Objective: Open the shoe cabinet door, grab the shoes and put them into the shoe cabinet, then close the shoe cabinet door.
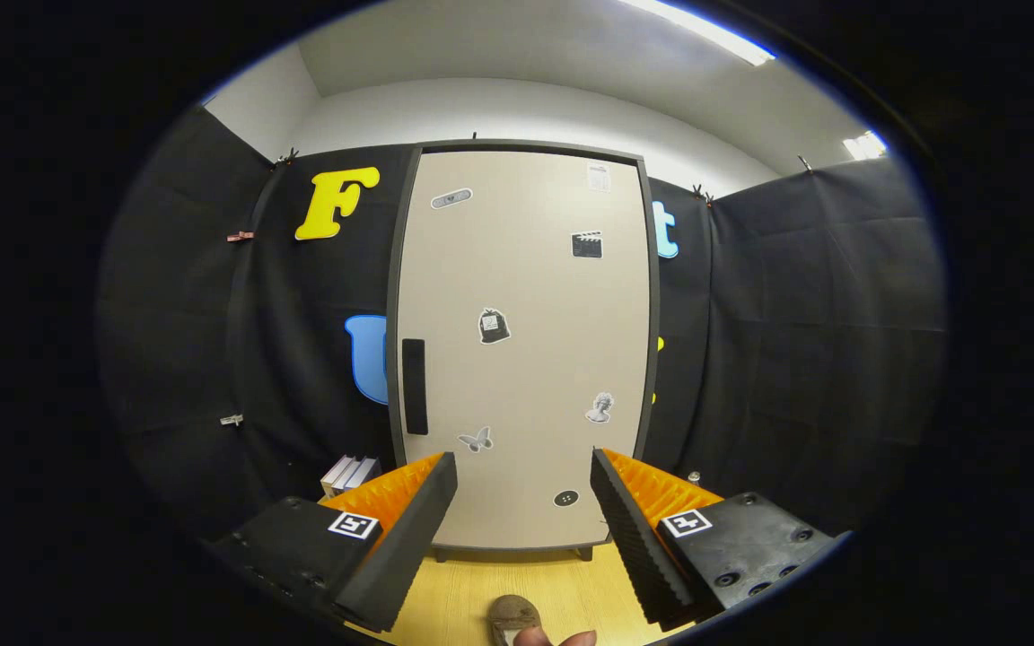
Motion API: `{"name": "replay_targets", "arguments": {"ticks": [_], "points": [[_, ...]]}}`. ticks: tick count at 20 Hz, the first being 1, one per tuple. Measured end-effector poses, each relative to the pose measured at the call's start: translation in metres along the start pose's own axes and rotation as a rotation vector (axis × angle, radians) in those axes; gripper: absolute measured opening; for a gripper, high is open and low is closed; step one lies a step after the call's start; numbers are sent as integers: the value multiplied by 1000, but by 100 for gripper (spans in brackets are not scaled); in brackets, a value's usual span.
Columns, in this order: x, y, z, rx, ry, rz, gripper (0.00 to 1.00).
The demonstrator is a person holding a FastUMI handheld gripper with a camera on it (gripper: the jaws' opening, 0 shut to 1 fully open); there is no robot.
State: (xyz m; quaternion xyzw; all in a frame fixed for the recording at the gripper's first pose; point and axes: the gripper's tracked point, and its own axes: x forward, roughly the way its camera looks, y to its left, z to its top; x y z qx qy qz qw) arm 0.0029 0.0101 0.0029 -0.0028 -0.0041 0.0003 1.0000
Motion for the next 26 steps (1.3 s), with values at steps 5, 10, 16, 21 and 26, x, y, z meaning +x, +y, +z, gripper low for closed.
{"name": "replay_targets", "arguments": {"ticks": [5,10,16,21,26], "points": [[1,2,2,-5,-3,-1,98],[11,16,3,2,8,18,98],[56,60,8,52,3,71,98],[109,97,0,89,27,93,98],[159,120,-11,84,37,92,98]]}}
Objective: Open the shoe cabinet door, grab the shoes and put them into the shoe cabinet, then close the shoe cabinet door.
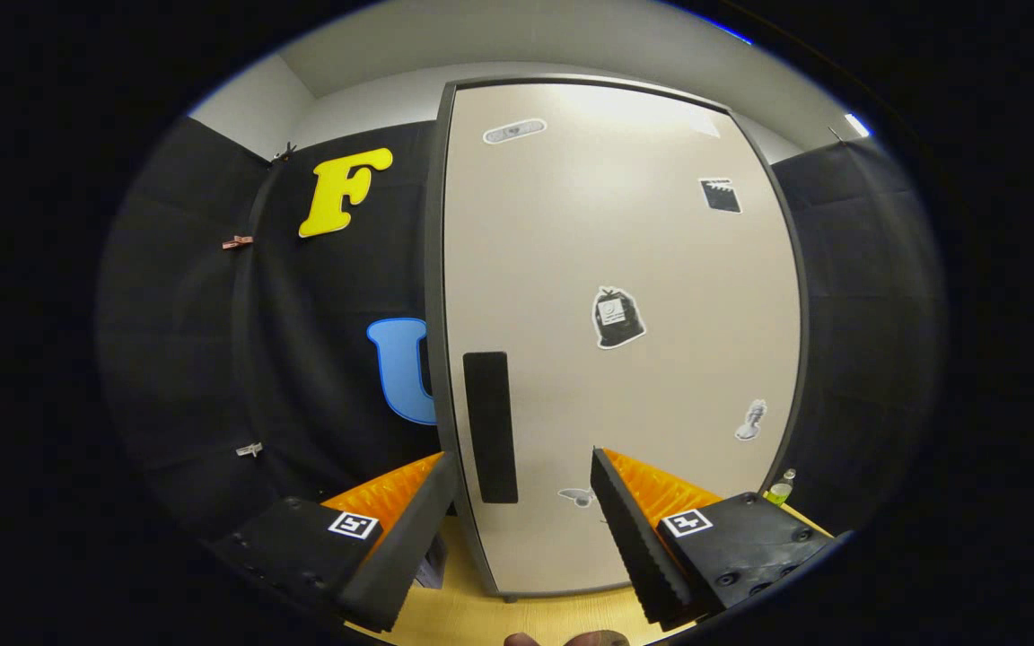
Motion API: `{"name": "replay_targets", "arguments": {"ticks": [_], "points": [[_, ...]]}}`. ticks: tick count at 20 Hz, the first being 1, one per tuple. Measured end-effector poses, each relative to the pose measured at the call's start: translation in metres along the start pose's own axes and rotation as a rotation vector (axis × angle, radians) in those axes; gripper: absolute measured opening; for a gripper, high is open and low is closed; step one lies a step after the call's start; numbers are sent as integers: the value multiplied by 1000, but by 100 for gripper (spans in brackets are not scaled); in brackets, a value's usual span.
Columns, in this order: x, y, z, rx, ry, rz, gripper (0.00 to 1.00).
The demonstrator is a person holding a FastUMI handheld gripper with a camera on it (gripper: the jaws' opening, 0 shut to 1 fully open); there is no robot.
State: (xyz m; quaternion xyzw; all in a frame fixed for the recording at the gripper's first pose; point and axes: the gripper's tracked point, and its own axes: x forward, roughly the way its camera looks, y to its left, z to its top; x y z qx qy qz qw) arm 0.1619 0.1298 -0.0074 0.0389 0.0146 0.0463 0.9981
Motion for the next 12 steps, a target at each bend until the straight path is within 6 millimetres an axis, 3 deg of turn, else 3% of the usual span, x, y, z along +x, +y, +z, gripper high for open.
{"name": "replay_targets", "arguments": {"ticks": [7,11,12], "points": [[52,17,-6,-6,2,10,96],[65,19,-12,6,4,-10,60],[72,20,-22,-1,33,-7,49]]}}
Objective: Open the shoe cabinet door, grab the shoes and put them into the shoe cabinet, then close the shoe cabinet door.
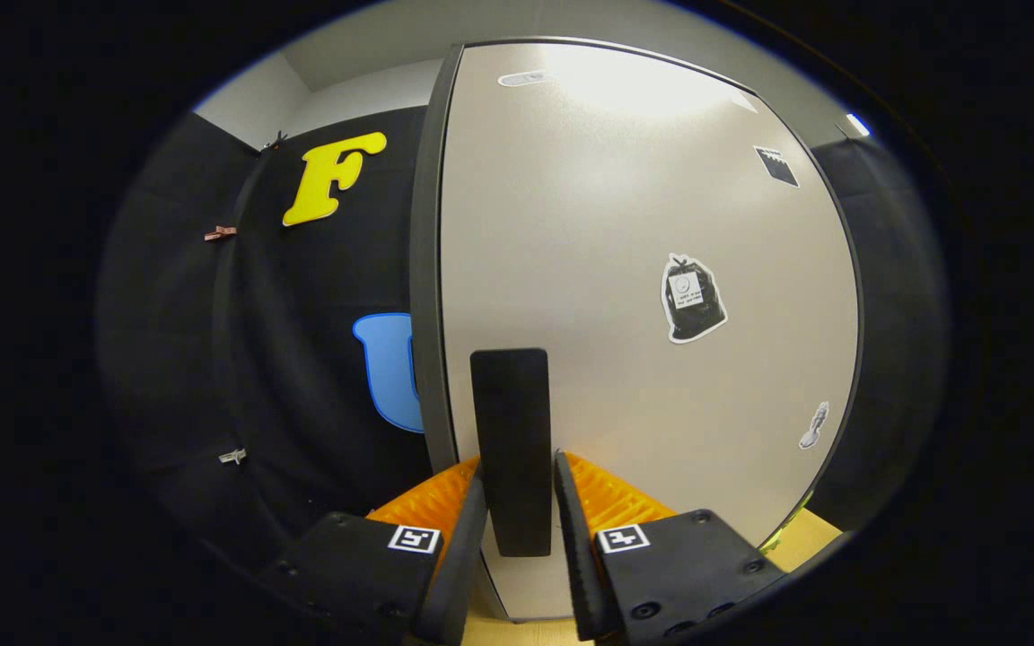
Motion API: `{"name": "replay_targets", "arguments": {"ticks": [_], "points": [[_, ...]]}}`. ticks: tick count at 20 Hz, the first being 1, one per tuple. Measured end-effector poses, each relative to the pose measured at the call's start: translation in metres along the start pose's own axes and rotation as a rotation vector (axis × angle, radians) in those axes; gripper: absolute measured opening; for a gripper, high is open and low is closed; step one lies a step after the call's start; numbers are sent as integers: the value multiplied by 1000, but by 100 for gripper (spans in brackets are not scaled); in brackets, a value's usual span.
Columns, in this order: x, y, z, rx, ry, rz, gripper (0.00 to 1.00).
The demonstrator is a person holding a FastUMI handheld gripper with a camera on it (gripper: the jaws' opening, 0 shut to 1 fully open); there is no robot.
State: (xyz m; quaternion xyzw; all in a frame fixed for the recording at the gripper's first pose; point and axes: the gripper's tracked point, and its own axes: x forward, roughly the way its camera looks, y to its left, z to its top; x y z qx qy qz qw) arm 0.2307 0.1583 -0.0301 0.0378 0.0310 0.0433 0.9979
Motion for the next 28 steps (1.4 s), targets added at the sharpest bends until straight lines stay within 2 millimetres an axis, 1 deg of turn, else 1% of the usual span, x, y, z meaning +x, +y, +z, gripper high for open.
{"name": "replay_targets", "arguments": {"ticks": [1,2,4,5,8,9,14,17,21,22,23,24,26,28], "points": [[-11,0,9,-13,-37,-3,43],[-8,-3,7,-28,-33,-20,38],[-8,-2,8,-25,-37,-34,31],[-9,-2,7,-16,-32,-23,25],[-18,-2,9,-4,-26,-3,25],[-25,-2,8,-10,-28,1,25],[-67,-11,7,-3,-22,43,25],[-99,-25,9,2,-15,76,25],[-134,-40,10,11,-10,111,25],[-142,-47,9,14,-8,116,25],[-143,-46,9,19,-6,120,25],[-150,-49,11,18,-7,130,25],[-163,-57,10,32,-7,154,18],[-172,-64,9,19,1,159,18]]}}
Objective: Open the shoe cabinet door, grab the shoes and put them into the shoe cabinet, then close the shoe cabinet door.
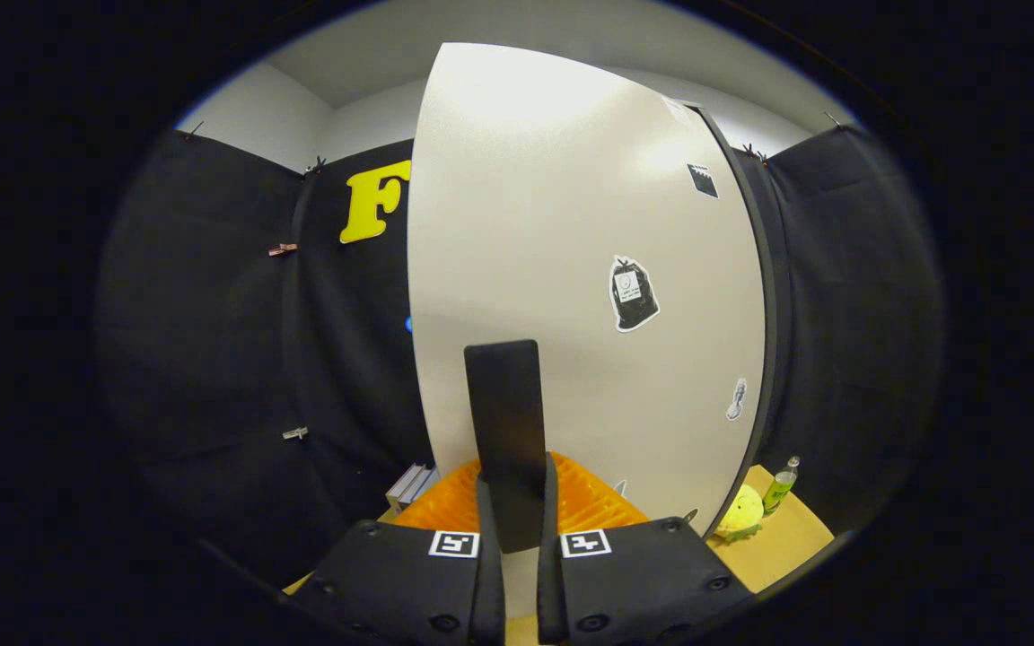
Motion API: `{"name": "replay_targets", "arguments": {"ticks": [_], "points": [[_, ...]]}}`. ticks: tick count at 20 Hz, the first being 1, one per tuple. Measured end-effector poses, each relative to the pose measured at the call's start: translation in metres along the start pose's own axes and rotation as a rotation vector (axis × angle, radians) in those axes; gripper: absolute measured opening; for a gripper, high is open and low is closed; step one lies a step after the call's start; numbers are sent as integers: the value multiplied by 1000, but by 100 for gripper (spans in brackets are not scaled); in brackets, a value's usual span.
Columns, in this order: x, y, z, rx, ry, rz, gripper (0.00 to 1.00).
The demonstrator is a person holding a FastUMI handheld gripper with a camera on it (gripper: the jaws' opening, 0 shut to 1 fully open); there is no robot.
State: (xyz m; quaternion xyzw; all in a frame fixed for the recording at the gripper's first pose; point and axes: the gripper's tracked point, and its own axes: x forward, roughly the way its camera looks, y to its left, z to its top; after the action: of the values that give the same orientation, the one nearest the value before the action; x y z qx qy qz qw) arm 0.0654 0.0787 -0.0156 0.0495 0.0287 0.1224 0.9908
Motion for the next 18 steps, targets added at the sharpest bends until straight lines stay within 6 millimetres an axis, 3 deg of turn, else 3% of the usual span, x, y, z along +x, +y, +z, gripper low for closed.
{"name": "replay_targets", "arguments": {"ticks": [5,8,18], "points": [[-30,-18,2,-3,7,7,18],[-60,-33,0,-14,13,3,18],[-121,-96,5,-13,24,-66,17]]}}
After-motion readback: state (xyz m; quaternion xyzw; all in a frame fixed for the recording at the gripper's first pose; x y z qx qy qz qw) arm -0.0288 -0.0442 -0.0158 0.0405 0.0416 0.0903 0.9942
